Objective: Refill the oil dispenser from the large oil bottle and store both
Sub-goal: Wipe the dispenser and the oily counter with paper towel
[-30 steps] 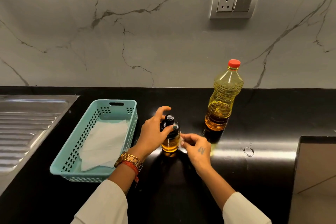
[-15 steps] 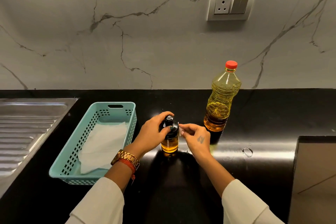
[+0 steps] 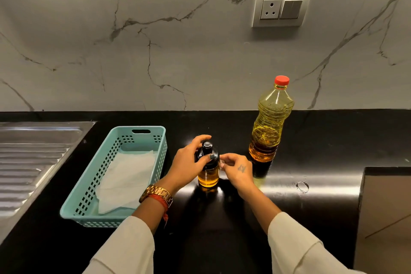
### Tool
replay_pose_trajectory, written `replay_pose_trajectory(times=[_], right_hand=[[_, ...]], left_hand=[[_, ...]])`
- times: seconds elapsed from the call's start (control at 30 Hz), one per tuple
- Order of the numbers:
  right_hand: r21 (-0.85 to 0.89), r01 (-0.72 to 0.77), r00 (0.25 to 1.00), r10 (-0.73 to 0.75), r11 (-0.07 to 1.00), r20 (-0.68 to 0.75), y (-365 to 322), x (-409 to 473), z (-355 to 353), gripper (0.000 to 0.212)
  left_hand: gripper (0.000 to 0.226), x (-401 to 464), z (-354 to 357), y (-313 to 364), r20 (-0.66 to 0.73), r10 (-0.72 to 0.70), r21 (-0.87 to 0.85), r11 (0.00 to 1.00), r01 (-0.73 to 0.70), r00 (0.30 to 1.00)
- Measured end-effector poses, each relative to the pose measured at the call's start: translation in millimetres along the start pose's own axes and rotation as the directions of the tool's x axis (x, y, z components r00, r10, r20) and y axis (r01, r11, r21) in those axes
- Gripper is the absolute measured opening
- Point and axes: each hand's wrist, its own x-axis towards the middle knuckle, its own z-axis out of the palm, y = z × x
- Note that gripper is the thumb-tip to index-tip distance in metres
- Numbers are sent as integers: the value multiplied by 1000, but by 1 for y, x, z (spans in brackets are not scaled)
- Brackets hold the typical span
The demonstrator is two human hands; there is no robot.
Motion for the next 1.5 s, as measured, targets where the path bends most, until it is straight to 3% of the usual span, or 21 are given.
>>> replay_pose_trajectory(times=[0.17,0.33,0.4,0.53,0.73,0.83,0.97,1.07,1.13,1.3,1.4,1.5], right_hand=[[96,152,980,-137,984,-147,9,-38,0,22],[-12,-26,999,26,1000,-36,29,-32,13,20],[-97,-31,1000,30,995,-5,23,-18,11,18],[-60,44,999,-44,997,1,-6,-2,0,20],[49,142,980,-134,989,-149,1,-29,1,26],[51,51,993,-46,997,-105,20,-38,13,24],[-130,-36,999,36,991,-5,24,-21,12,20],[-129,-64,997,68,990,29,9,-5,5,15],[-73,-12,1000,14,997,25,-5,-1,1,16],[58,117,988,-110,991,-106,-9,-18,0,23],[43,78,992,-73,996,-106,11,-29,9,25],[-57,28,999,-29,998,-22,26,-28,13,26]], left_hand=[[36,-2,-4,-1,96,9,-87,996,-1,995],[33,0,-8,0,160,6,-105,994,11,987],[32,1,-10,0,186,5,-95,995,13,983],[35,0,-11,2,224,-4,-66,998,19,975],[55,-3,-3,2,35,0,20,1000,-1,999],[44,-2,-5,0,40,-8,-17,1000,8,999],[33,-1,-7,0,74,-6,-5,1000,7,997],[44,-4,1,-1,85,-55,12,998,54,995],[53,-6,8,-1,69,-95,-17,995,97,993],[68,-13,25,0,-6,-90,-66,994,90,996],[76,-15,29,-4,-44,-50,-8,999,50,998],[69,-15,29,-9,-79,-17,55,998,21,997]])
